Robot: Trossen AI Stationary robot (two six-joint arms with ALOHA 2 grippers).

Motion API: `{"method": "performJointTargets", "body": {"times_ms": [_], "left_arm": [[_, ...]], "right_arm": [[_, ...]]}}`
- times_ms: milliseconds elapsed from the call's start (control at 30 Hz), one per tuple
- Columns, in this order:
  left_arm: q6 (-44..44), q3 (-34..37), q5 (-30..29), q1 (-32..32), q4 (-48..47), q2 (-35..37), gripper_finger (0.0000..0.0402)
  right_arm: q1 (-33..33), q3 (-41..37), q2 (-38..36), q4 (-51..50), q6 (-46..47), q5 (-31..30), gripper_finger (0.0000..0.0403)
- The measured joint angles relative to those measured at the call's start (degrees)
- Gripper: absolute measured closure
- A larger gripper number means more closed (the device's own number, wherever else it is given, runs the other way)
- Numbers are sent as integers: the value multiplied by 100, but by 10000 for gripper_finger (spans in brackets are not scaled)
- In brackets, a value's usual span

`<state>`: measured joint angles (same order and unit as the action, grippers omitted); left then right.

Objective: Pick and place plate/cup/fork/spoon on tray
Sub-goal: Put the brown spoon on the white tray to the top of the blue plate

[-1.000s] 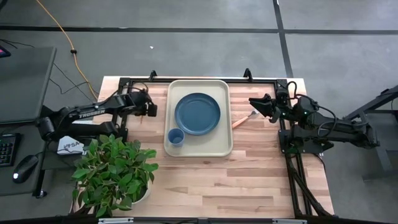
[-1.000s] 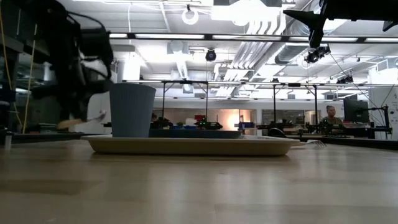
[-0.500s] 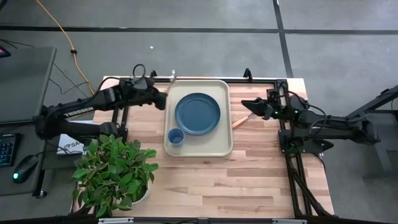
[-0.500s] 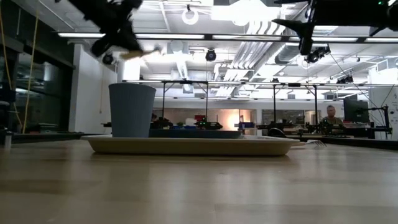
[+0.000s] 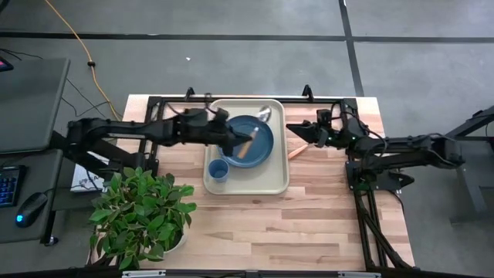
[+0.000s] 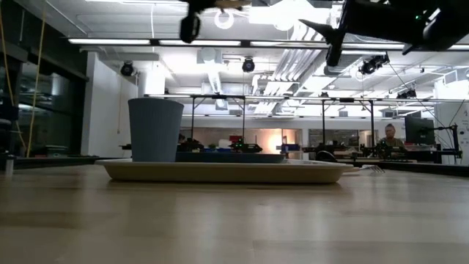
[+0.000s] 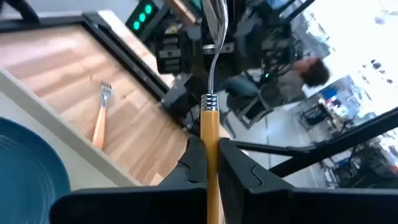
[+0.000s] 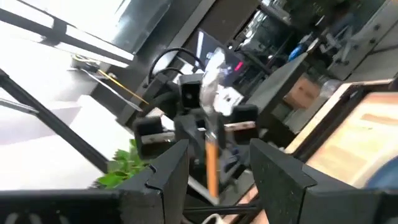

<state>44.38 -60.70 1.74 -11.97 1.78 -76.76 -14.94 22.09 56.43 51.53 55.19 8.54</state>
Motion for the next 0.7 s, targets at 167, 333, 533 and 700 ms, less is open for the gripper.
{"method": "performJointTargets", "body": {"times_ms": [167, 333, 533, 700], "left_arm": [[3, -410, 179, 16, -15, -688, 401], [8, -643, 282, 18, -73, -961, 401], [-104, -681, 243, 35, -115, -837, 401], [-253, -685, 190, -18, -132, -573, 401]], "right_arm": [[54, 341, 413, 160, -74, 222, 242], [66, 797, 637, -438, -549, 376, 242], [63, 876, 557, -543, -670, 445, 242], [59, 876, 280, -696, -926, 519, 242]]}}
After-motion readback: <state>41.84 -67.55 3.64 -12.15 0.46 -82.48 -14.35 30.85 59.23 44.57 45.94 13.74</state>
